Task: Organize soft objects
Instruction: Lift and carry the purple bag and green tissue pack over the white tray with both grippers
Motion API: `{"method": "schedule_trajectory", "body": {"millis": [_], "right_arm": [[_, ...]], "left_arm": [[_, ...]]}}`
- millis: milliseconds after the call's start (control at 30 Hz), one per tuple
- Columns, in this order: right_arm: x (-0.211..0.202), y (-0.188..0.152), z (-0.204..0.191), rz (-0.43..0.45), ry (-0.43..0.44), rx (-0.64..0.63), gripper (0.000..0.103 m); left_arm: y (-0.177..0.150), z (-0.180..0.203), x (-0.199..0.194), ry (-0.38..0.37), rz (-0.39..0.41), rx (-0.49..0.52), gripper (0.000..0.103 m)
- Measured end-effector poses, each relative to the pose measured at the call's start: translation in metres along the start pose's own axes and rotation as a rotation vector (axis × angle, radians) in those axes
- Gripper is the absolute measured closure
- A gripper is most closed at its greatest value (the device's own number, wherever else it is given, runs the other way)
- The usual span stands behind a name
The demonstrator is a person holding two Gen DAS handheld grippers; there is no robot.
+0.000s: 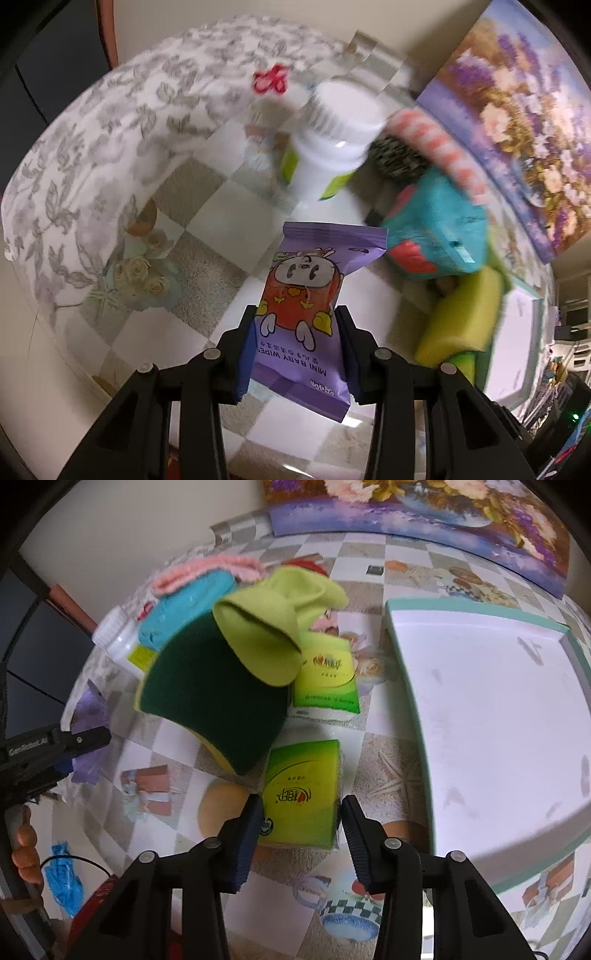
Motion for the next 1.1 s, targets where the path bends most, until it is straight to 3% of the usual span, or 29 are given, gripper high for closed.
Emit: {"method": "schedule_trajectory", "body": {"millis": [33, 233, 400, 467, 533, 767, 1000, 1067, 1100], "right_arm": [[-0.005, 0.0, 0.001, 0.014, 0.006, 0.002, 0.073], [-0.018, 0.002, 0.011, 0.042, 0.011, 0.016, 0.073], [-0.015, 0.002, 0.015, 0.021, 0.009, 0.024, 0.072], [-0.012, 0.001, 0.011, 0.017, 0.008, 0.006, 0.066], [-0.009, 0.002, 0.005, 0.01, 0.002, -0.012, 0.042], [0.007, -0.001, -0.006, -0.027, -0.028, -0.06, 0.042], [0.024, -0.006, -0.008, -0.074, -0.063, -0.08, 0.042], [0.024, -0.007, -0.007, -0.072, -0.054, -0.077, 0.054], [0.023, -0.007, -0.007, -0.07, -0.048, -0.072, 0.054]], "left_arm": [[-0.003, 0.004, -0.007, -0.011, 0.015, 0.008, 0.061], [-0.022, 0.056, -0.053, -0.07, 0.077, 0.089, 0.061], [-0.027, 0.072, -0.048, 0.01, 0.092, 0.115, 0.061], [-0.029, 0.071, -0.039, 0.031, 0.072, 0.089, 0.061], [-0.033, 0.073, -0.032, 0.082, 0.062, 0.069, 0.061], [-0.042, 0.074, -0.018, 0.174, 0.044, 0.003, 0.061], [-0.049, 0.061, 0.009, 0.269, -0.001, 0.013, 0.061], [-0.049, 0.058, 0.01, 0.279, -0.002, 0.013, 0.061], [-0.049, 0.057, 0.01, 0.277, -0.001, 0.014, 0.061]]}}
Point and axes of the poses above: each gripper's, at about its wrist camera, not at the fingertips, and x roughly the way its jaws point, z to its right, y to its top, the point moved 3 cm from there along x, roughly the way its jaws point, and after that the axes turned 1 degree about -x, right-handed, at the moved point
